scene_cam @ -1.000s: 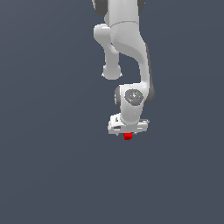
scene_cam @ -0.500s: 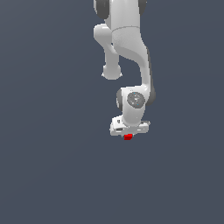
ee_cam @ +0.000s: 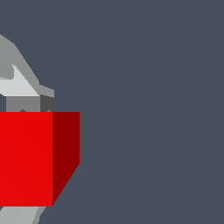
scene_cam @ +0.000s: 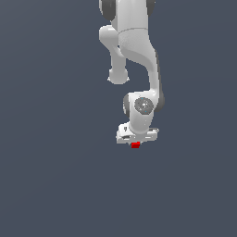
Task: Pick up the red cube and move it to a goal position.
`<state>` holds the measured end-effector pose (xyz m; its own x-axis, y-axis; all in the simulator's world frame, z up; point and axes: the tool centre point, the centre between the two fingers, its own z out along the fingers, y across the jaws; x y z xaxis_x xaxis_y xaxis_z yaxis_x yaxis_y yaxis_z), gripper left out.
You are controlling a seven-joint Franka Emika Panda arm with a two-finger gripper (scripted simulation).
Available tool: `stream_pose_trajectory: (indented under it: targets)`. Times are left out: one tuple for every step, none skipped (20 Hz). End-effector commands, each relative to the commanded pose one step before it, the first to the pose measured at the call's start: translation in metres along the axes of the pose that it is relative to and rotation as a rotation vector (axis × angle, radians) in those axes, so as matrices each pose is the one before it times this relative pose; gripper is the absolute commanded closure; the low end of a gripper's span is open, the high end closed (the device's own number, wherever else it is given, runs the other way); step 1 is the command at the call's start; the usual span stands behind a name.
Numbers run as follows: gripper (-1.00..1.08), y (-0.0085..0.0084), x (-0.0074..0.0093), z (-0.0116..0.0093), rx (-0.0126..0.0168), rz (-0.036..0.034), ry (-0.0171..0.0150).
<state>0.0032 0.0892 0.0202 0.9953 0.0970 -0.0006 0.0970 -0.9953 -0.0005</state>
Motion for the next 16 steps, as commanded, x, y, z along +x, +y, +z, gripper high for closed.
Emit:
stream_pose_trajectory:
  targets:
    - [1.08, 0.00088, 0.00236, -0.00110, -0.00008, 0.00020, 0.00072]
    - [1.08, 0.00056, 0.00160, -0.00062, 0.00000, 0.00000, 0.00000]
    - [1.08, 0.00067, 0.00195, -0.00075, 0.00000, 0.00000, 0.00000]
    - [1.08, 0.00079, 0.00229, -0.00088, 0.00000, 0.00000, 0.00000]
    - [1.08, 0.00090, 0.00262, -0.00101, 0.00000, 0.00000, 0.00000]
    - [1.08, 0.00101, 0.00294, -0.00113, 0.00000, 0.00000, 0.00000]
    - [1.08, 0.00111, 0.00325, -0.00124, 0.00000, 0.00000, 0.00000]
    - [1.08, 0.00121, 0.00355, -0.00135, 0.00000, 0.00000, 0.00000]
    - [1.08, 0.00131, 0.00384, -0.00145, 0.00000, 0.00000, 0.00000]
    - [1.08, 0.00140, 0.00412, -0.00155, 0.00000, 0.00000, 0.00000]
    - [1.08, 0.00148, 0.00438, -0.00164, 0.00000, 0.00000, 0.00000]
    - [1.08, 0.00155, 0.00463, -0.00172, 0.00000, 0.00000, 0.00000]
    - [1.08, 0.00162, 0.00486, -0.00179, 0.00000, 0.00000, 0.00000]
    - [1.08, 0.00168, 0.00508, -0.00186, 0.00000, 0.00000, 0.00000]
    - [1.08, 0.00164, 0.00498, -0.00181, 0.00000, 0.00000, 0.00000]
    - [1.08, 0.00150, 0.00459, -0.00165, 0.00000, 0.00000, 0.00000]
